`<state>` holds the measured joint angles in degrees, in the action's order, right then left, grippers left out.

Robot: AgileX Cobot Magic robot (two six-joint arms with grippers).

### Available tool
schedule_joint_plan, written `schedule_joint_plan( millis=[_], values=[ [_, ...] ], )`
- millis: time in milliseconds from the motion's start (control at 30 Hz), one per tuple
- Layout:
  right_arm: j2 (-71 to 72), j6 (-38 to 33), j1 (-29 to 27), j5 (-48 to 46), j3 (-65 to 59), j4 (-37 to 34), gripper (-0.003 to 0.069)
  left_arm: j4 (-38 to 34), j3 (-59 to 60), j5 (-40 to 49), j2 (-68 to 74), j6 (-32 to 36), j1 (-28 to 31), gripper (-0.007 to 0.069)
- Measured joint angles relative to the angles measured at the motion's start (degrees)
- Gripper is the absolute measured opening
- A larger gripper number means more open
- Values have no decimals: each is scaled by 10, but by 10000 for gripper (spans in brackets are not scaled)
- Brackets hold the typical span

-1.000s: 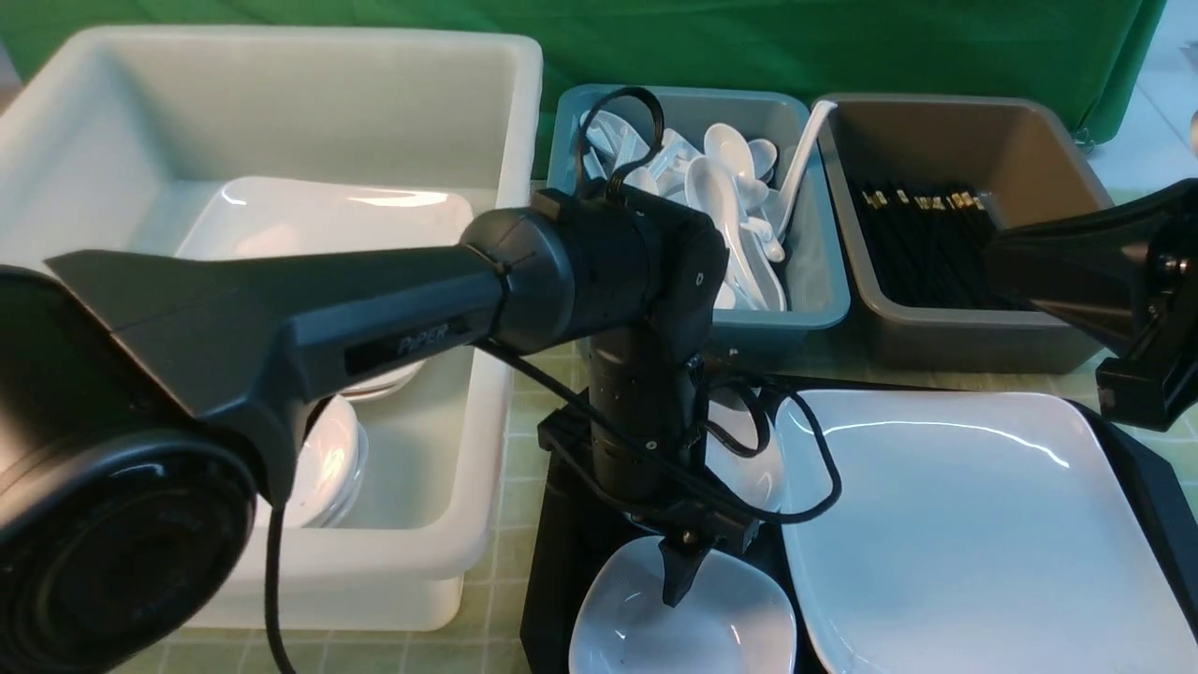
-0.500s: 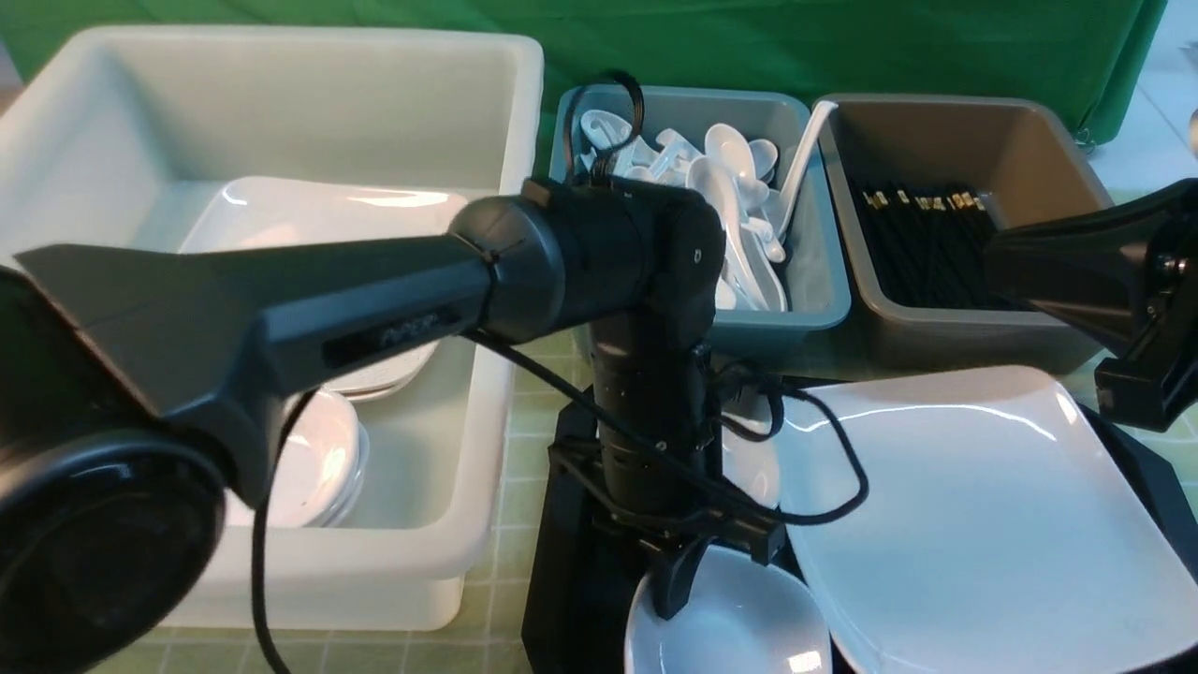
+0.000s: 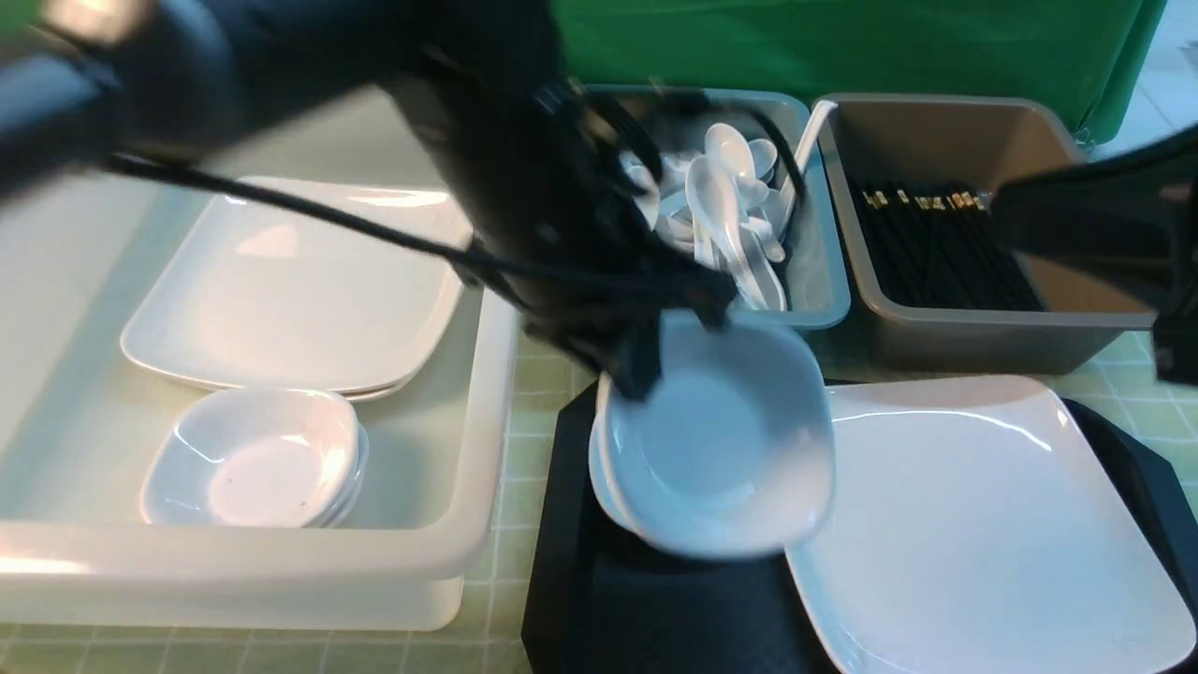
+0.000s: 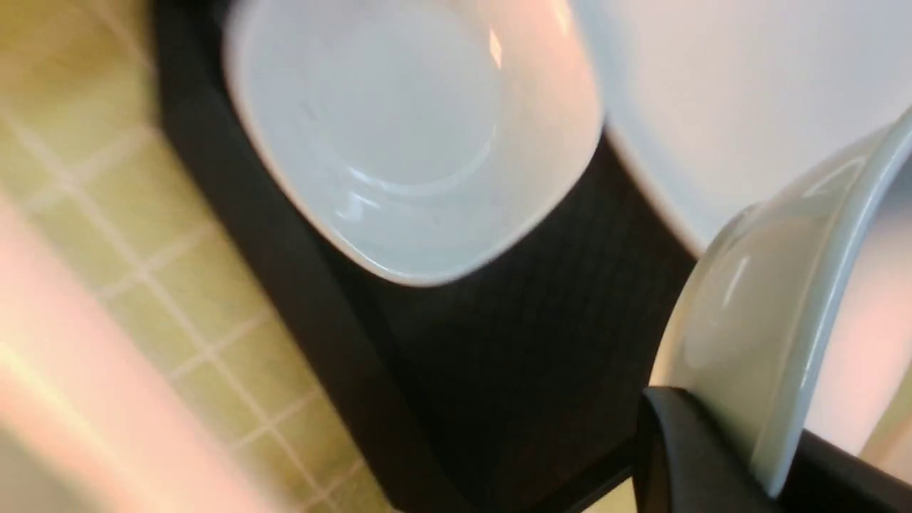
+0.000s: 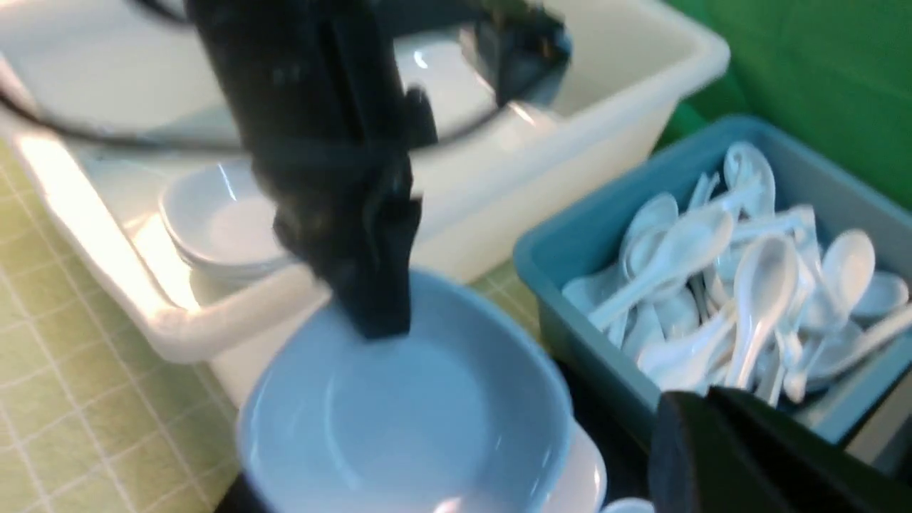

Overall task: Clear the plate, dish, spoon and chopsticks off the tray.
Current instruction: Use the left arm to put the small plate into the large storage box on the left

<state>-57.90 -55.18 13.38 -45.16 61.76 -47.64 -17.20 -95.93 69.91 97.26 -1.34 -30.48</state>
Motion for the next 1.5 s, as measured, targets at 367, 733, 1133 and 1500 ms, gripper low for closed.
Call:
schedule_joint_plan(
  millis=[367,733,1133,1500],
  values=[
    [-167,92,185,-92,200,87,8,-50,66,-5,-96,93,297,4],
    [-292,194,336,-60,257,220,8,-7,150,-1,-16,177,429,4],
    [-326,256,340,-74,259,224,8,24,150,-2,43,281,433,166],
    [-326,277,340,-94,278,278,8,95,98,-6,-11,226,431,516]
  ],
)
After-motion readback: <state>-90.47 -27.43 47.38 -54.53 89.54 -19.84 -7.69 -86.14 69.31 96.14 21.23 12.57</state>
